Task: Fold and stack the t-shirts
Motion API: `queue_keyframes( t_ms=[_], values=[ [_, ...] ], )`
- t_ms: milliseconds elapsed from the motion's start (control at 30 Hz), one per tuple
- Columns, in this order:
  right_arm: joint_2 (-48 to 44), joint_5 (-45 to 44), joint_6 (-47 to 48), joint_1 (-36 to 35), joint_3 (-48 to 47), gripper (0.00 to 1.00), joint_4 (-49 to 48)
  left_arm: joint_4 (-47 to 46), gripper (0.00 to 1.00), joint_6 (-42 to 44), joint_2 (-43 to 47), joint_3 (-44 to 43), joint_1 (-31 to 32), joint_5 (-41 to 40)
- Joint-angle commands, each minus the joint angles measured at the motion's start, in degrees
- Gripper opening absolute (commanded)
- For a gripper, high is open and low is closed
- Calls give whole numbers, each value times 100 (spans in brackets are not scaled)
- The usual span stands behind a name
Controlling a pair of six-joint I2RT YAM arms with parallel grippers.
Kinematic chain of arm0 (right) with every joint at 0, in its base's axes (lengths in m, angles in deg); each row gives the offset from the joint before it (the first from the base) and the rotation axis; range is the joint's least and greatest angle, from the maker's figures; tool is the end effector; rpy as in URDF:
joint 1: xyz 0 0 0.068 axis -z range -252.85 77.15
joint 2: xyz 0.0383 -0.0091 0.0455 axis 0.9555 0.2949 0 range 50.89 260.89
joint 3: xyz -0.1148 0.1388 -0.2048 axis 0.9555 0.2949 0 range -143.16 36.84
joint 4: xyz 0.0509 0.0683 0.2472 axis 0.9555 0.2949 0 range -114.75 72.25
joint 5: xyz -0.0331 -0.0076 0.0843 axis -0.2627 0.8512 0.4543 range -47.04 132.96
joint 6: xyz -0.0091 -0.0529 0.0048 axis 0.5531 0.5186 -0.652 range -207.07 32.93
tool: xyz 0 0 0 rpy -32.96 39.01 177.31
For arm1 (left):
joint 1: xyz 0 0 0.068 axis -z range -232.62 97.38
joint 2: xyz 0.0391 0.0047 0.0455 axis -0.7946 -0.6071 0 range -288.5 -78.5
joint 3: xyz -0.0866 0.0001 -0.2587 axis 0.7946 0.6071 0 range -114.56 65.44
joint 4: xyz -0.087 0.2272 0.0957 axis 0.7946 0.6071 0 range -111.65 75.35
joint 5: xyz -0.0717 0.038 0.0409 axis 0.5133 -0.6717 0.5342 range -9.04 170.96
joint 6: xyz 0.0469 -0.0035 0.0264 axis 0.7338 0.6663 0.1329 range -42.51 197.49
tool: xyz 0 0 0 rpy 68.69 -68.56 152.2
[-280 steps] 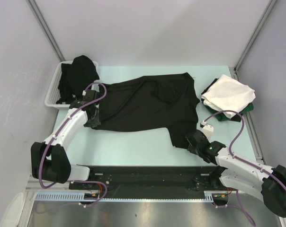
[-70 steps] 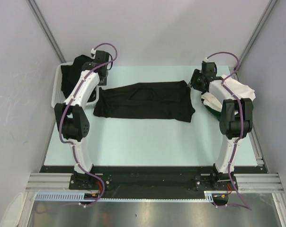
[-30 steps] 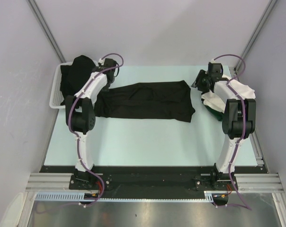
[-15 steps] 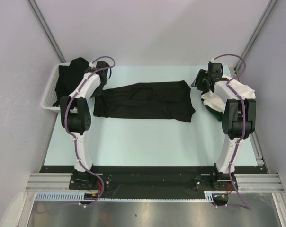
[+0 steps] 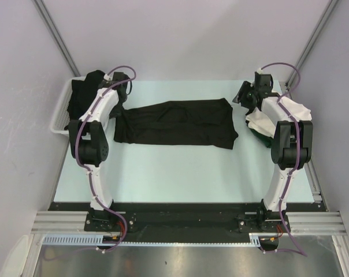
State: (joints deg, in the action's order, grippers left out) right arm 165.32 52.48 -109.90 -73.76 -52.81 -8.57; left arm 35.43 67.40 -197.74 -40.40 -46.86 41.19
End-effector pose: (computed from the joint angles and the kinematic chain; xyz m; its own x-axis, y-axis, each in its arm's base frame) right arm 0.4590 0.0132 0.2341 -0.6586 0.3721 -0.6540 0.1246 0.9111 0.3930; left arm 0.4351 -0.0210 0.2499 -0.8996 -0.0445 -0.4345 -0.2975 0.7907 0.5351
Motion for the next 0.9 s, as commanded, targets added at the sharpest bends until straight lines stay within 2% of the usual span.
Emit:
queue_keyframes(
  t_ms=[0,167,400,600,867],
  values=[
    [-18,50,191,-41,-571,56,-54,22,60,33,577,-401,-5,-75],
    [132,199,235,-129,-887,57,-28,128,61,59,595,-884,39,-5],
    [632,358,314,-287,-1353,57,34,128,61,183,463,-1430,407,399],
    [1168,630,323,-401,-1915,58,104,-126,61,103,472,-1334,785,865],
    [1661,841,323,-437,-2347,57,113,-233,62,51,323,-1290,1103,1076]
  ],
)
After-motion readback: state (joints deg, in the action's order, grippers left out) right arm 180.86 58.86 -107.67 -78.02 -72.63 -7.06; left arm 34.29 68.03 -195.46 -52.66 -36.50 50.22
